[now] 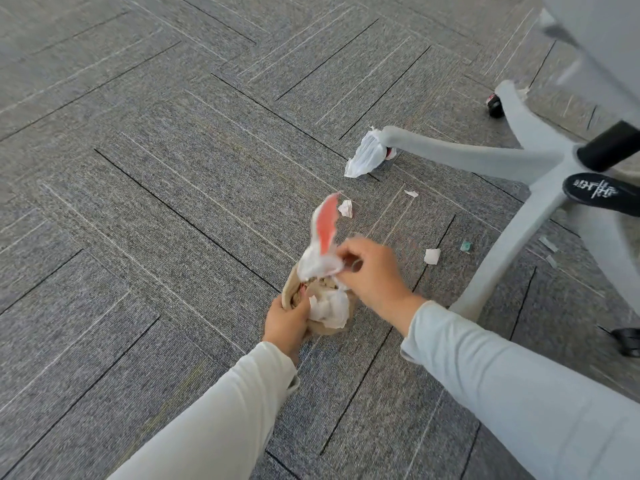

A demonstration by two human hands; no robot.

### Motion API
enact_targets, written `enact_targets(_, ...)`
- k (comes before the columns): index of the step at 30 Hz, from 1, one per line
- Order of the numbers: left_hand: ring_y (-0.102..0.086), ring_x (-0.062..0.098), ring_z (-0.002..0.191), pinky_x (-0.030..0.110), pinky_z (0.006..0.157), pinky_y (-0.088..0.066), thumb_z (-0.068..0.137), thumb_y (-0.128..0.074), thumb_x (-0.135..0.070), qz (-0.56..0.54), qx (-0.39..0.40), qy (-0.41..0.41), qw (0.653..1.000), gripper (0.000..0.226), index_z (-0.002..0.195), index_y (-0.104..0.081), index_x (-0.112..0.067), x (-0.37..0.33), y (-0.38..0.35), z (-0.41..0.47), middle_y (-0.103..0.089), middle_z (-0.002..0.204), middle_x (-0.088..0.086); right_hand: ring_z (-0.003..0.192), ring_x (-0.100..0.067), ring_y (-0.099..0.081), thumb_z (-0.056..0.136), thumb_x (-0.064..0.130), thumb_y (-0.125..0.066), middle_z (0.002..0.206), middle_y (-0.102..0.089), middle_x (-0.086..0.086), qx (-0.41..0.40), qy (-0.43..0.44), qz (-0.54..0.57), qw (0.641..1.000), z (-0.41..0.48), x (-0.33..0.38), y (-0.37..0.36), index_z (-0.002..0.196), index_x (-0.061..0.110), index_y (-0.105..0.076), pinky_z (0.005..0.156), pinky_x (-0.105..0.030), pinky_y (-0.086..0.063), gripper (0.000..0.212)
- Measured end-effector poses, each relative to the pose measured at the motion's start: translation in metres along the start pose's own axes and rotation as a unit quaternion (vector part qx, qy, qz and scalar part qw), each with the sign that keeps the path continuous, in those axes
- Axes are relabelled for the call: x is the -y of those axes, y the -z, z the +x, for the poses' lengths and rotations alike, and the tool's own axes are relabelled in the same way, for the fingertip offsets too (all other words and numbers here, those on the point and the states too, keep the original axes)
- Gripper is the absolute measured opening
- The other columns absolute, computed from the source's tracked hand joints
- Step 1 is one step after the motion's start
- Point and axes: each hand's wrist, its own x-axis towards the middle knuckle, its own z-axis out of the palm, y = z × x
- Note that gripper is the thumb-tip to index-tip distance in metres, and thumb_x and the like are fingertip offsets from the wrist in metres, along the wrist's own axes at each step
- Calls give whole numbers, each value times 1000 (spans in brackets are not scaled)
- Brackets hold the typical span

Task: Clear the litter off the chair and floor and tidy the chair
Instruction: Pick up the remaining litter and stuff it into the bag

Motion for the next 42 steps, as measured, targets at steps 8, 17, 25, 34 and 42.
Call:
enact_targets(8, -70, 30, 85, 37, 61, -60, 73, -59, -47, -10, 155, 1, 988, 61, 116, -54, -5, -34, 11, 1, -71, 97, 17, 103, -23, -48, 85, 22, -56, 104, -61, -1, 261, -6, -164, 951, 1, 20, -28, 91, 9, -69, 83, -20, -42, 20)
enact_targets(17, -68, 26, 82, 39, 73, -59, 88, -58, -14, 124, 168, 28, 977, 23, 110, -55, -9, -126, 6, 5, -68, 94, 14, 85, -20, -52, 80, -9, -42, 86, -56, 0, 187, -167, 7, 968, 50, 69, 23, 76, 14, -57, 61, -21, -40, 27)
enact_targets(25, -66, 36, 97, 48, 86, -54, 85, -62, -19, 349, 105, -29, 931, 32, 111, -56, -2, -189, -14, -3, -67, 107, 20, 90, -13, -64, 84, -4, -50, 99, -64, -3, 120, -209, 97, 966, 46, 83, 85, 91, 16, -58, 74, -26, -55, 22)
enact_targets(34, -66, 34, 90, 46, 83, -55, 87, -57, -22, 437, 52, -21, 898, 23, 93, -59, -1, -175, -16, 55, -68, 95, 18, 73, -12, -56, 80, 5, -63, 78, -62, 2, 62, -323, -89, 940, 50, -16, 27, 79, 17, -64, 69, -25, -42, 11)
enact_targets(42, -54, 17, 60, 31, 59, -49, 85, -54, -21, 477, 17, -3, 879, 23, 65, -43, -17, -126, -10, 82, -55, 64, 2, 80, -19, -55, 80, 13, -64, 86, -56, 1, 78, -318, -134, 935, 37, -65, -14, 90, 15, -63, 71, -29, -43, 10)
